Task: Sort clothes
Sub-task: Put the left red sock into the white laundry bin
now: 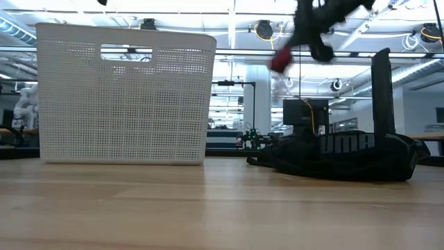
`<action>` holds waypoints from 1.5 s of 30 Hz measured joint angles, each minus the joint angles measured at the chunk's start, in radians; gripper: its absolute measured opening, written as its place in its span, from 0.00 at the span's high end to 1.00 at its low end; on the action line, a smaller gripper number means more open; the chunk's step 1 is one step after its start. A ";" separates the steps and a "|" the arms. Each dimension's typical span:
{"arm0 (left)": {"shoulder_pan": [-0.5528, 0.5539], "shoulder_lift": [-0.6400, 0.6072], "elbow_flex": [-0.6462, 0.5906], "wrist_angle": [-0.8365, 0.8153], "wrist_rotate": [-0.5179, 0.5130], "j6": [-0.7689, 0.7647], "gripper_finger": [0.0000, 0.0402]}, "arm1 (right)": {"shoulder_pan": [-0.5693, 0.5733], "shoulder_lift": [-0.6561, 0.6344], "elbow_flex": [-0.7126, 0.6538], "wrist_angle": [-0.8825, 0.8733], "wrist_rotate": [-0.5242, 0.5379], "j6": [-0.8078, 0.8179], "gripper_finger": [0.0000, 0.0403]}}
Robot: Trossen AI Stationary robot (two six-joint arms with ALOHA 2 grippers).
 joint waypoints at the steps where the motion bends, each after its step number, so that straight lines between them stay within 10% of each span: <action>1: 0.000 0.013 0.000 0.019 0.021 -0.025 0.64 | 0.009 -0.004 0.031 0.042 -0.014 -0.028 1.00; 8: 0.006 0.144 0.000 0.226 0.256 0.033 0.64 | 0.080 0.036 0.214 0.239 -0.199 -0.109 1.00; 32: 0.163 0.373 -0.001 0.602 0.891 -0.258 0.64 | 0.299 0.286 0.300 0.537 -0.307 -0.078 1.00; 45: 0.164 0.439 0.000 0.663 0.955 -0.251 0.64 | 0.294 0.296 0.300 0.534 -0.294 -0.077 1.00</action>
